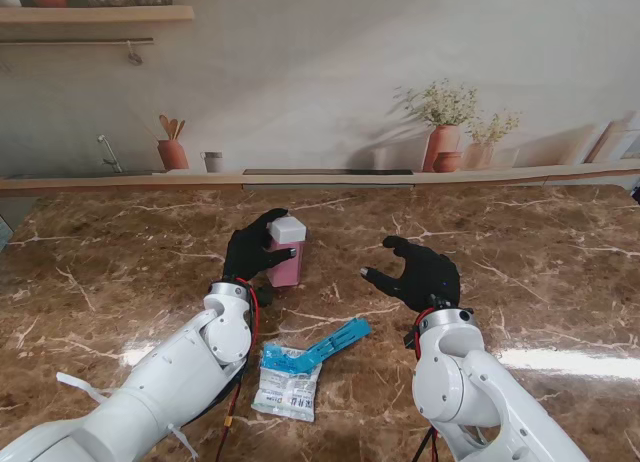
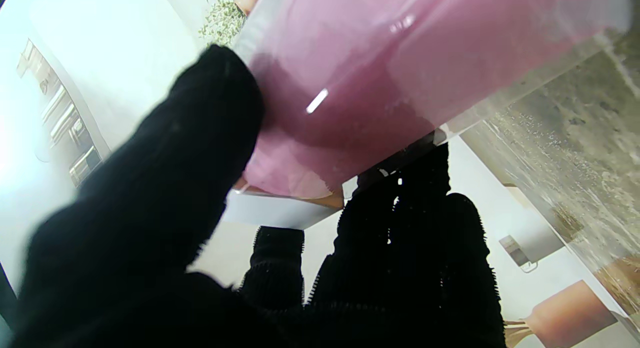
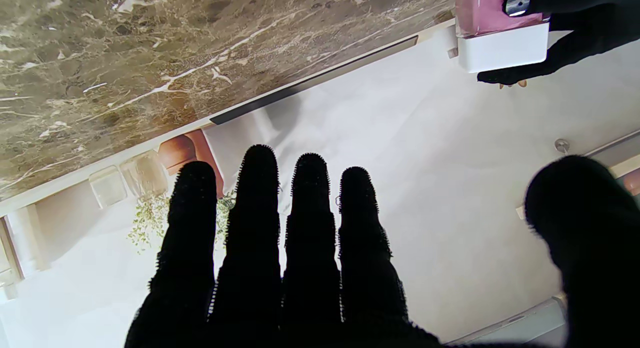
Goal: Fill the seasoning bottle
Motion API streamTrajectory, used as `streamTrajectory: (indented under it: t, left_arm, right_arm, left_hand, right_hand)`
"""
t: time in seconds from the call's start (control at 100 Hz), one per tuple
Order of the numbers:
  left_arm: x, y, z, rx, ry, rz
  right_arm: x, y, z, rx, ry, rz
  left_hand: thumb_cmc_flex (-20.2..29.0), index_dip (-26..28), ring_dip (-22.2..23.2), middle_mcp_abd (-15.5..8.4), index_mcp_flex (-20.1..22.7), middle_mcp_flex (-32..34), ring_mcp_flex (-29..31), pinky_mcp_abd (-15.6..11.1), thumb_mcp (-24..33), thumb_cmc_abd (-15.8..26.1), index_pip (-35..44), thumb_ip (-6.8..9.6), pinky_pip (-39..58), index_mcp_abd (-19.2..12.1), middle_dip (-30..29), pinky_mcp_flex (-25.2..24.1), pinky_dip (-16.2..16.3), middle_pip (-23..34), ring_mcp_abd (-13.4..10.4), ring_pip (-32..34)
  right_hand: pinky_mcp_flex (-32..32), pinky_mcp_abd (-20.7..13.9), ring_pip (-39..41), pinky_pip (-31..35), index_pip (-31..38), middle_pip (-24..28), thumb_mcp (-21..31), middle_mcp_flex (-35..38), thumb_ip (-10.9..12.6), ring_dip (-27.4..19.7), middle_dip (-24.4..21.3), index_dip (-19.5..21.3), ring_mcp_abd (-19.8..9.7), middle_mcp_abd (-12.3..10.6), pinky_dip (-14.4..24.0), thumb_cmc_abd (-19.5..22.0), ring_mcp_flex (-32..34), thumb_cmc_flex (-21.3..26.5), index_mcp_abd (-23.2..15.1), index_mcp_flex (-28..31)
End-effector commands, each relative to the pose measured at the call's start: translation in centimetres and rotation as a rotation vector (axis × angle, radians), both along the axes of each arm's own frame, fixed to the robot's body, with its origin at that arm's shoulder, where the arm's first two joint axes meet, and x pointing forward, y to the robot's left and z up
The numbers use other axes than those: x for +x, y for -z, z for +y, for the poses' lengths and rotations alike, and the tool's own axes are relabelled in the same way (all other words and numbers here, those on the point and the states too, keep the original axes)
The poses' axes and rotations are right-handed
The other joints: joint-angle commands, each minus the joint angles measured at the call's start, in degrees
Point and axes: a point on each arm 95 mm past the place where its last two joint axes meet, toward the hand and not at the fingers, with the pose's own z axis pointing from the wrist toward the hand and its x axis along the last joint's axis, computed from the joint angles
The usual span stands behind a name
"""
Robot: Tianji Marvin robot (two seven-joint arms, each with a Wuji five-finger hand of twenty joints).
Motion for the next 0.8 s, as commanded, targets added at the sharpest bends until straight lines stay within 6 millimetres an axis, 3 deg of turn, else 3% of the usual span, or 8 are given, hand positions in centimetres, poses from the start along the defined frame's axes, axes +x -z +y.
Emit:
streamTrajectory:
  t: [0.0, 0.07, 0.14, 0.19, 0.27, 0.61, 0.71, 0.79]
  left_arm:
    - [-0.6, 1.2, 0.4, 0.017, 0.001, 0.036]
    - [-0.7, 1.5, 0.6, 0.022, 0.004, 0.046]
    - [-0.9, 1.7, 1.0, 0.028, 0.006, 0.055]
    - [-1.1, 1.9, 1.2, 0.031, 0.010, 0.064]
    - [-1.4, 2.1, 1.7, 0.043, 0.019, 0.073]
    - [-2.4, 2.3, 2.9, 0.088, 0.058, 0.099]
    - [-2.4, 2.0, 3.1, 0.093, 0.066, 0.100]
    - [-2.5, 1.6, 3.3, 0.102, 0.071, 0.093]
  right_arm:
    - [-0.2, 0.6, 0.1, 0.008, -0.001, 0.023]
    - [-0.2, 0.7, 0.2, 0.010, 0.000, 0.022]
    - [-0.2, 0.7, 0.2, 0.014, 0.001, 0.022]
    - [-0.2, 0.8, 0.3, 0.017, 0.001, 0.021]
    - [-0.2, 0.9, 0.4, 0.019, -0.001, 0.019]
    - [-0.1, 0.9, 0.5, 0.031, -0.005, 0.007]
    - [-0.2, 0.9, 0.4, 0.031, -0.004, 0.003]
    - [-0.3, 0.8, 0.4, 0.030, -0.003, -0.002]
  left_hand:
    - [7.29, 0.21, -1.69, -19.59, -2.24, 1.31, -1.25, -4.50, 15.11, 5.22, 36.01, 6.81, -0.24, -2.01, -2.36, -1.15, -1.24, 5.76, -4.18, 1.46]
    - [5.85, 0.10, -2.66, -19.22, -2.88, -0.79, -2.31, -4.53, 15.68, 5.19, 35.70, 7.20, -0.64, -1.95, -3.76, -1.70, -1.44, 6.49, -4.51, 1.27]
    - [3.28, -0.13, -8.72, -19.16, -4.11, -4.36, -3.86, -4.46, 17.13, 5.32, 34.95, 7.44, -1.15, -1.68, -8.11, -2.28, -1.59, 10.26, -5.23, 2.48]
    - [0.63, -0.28, -10.89, -18.84, -5.21, -8.45, -5.48, -4.33, 18.77, 5.96, 34.36, 8.81, -2.15, -1.73, -11.08, -3.34, -1.92, 12.62, -5.46, 1.84]
    - [-2.39, -0.42, -12.03, -18.68, -6.19, -12.27, -7.21, -4.28, 20.27, 6.62, 33.54, 12.68, -3.39, -2.10, -17.67, -4.45, -2.26, 14.93, -5.80, 0.61]
    - [-6.44, -0.42, -12.06, -17.03, -9.65, -23.75, -16.34, -4.58, 17.27, 3.30, 31.27, 11.61, -8.96, -4.90, -17.66, -10.13, -3.32, 12.96, -4.30, -1.91]
    - [-9.80, -1.33, -13.47, -16.91, -11.52, -30.45, -22.02, -4.11, 13.50, 0.22, 28.18, 10.29, -17.92, -4.97, -18.87, -10.35, -6.34, 10.15, -3.93, -5.01]
    - [-12.76, -3.89, -14.98, -16.75, -12.83, -33.85, -25.11, -4.23, 11.12, -1.56, 24.14, 9.45, -23.43, -4.20, -20.10, -10.62, -5.02, 8.83, -4.38, -7.07]
  right_hand:
    - [-0.84, -1.00, 0.35, -0.18, 0.52, -0.14, -0.38, 0.04, 1.41, -0.10, -0.69, -0.78, -0.69, -0.76, -1.34, 0.06, -1.20, -0.10, -0.96, 0.68]
    - [-0.91, -1.01, 0.34, -0.21, 0.48, -0.14, -0.37, -0.03, 1.43, -0.10, -0.68, -0.80, -0.64, -0.75, -1.36, 0.14, -1.27, -0.07, -0.99, 0.54]
    - [-0.99, -0.93, 0.36, -0.23, 0.50, -0.13, -0.40, -0.08, 1.43, -0.07, -0.67, -0.80, -0.56, -0.69, -1.37, 0.10, -1.29, -0.08, -1.05, 0.57]
    - [-0.95, -0.89, 0.37, -0.19, 0.46, -0.12, -0.40, -0.13, 1.44, -0.05, -0.66, -0.82, -0.56, -0.71, -1.35, 0.10, -1.37, -0.08, -1.08, 0.46]
    - [-1.03, -0.78, 0.42, -0.18, 0.47, -0.15, -0.39, -0.24, 1.45, 0.00, -0.66, -0.82, -0.52, -0.71, -1.33, 0.08, -1.37, -0.09, -1.10, 0.49]
    - [-1.44, -0.35, 0.27, -0.14, 0.24, -0.35, -0.50, -0.66, 1.45, 0.04, -0.71, -0.92, -0.36, -0.56, -1.16, 0.08, -1.83, 0.06, -1.07, 0.00]
    - [-1.76, -0.43, 0.04, -0.36, 0.05, -0.61, -0.50, -1.31, 1.46, -0.04, -0.80, -0.96, -0.34, -0.57, -1.19, 0.04, -2.30, -0.09, -0.97, -0.43]
    - [-2.22, -0.43, -0.23, -0.77, -0.05, -0.79, -0.44, -1.74, 1.47, -0.17, -0.89, -0.98, -0.30, -0.59, -1.32, -0.02, -2.72, -0.22, -0.94, -0.64]
